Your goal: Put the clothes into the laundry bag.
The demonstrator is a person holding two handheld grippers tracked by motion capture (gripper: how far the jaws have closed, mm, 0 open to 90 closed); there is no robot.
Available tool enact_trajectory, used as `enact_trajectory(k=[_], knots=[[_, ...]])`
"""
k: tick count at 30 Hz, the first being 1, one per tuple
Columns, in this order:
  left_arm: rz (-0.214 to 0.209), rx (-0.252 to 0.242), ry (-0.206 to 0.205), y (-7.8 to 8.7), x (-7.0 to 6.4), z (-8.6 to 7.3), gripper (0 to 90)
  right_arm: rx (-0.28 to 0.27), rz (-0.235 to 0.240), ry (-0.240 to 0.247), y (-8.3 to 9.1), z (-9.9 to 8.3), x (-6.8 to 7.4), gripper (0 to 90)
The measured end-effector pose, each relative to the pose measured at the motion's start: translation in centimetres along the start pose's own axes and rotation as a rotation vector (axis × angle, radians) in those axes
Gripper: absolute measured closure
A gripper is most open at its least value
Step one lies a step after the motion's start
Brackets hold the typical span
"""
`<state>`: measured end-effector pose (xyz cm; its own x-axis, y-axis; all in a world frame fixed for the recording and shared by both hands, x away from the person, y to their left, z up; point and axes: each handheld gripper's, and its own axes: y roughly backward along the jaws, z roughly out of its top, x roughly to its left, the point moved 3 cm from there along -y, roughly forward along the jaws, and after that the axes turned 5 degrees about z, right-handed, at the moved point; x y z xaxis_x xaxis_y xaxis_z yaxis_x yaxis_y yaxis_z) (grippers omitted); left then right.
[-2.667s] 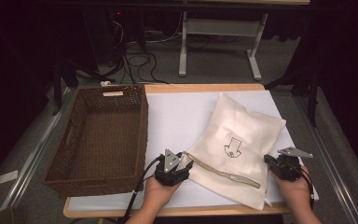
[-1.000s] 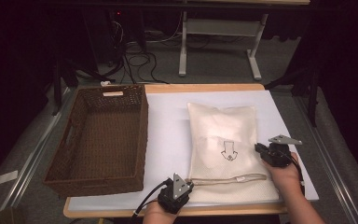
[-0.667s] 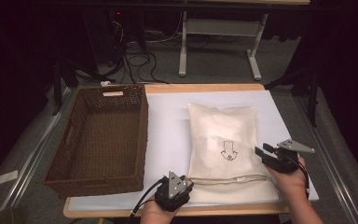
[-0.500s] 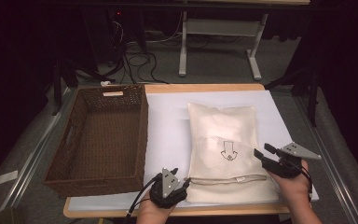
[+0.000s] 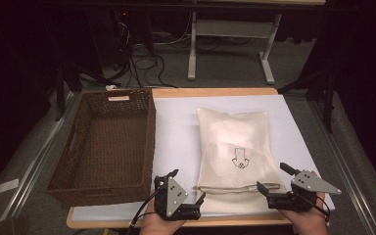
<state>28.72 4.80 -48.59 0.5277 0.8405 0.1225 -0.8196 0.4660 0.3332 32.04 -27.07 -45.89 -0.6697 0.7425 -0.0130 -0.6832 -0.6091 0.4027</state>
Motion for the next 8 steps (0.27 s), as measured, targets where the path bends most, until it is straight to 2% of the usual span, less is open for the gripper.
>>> enact_trajectory(k=[1, 4, 8], knots=[[-0.002, 0.006, 0.008, -0.13, 0.06, -0.07, 0.0, 0.005, -0.001, 0.008, -0.15, 0.04, 0.04, 0.6], [-0.001, 0.012, 0.031, -0.29, 0.26, -0.14, 0.0, 0.004, 0.005, -0.018, -0.17, 0.07, -0.16, 0.5], [0.009, 0.009, 0.03, -0.19, 0.43, -0.11, 0.0, -0.016, -0.007, -0.02, 0.34, 0.21, -0.36, 0.5]])
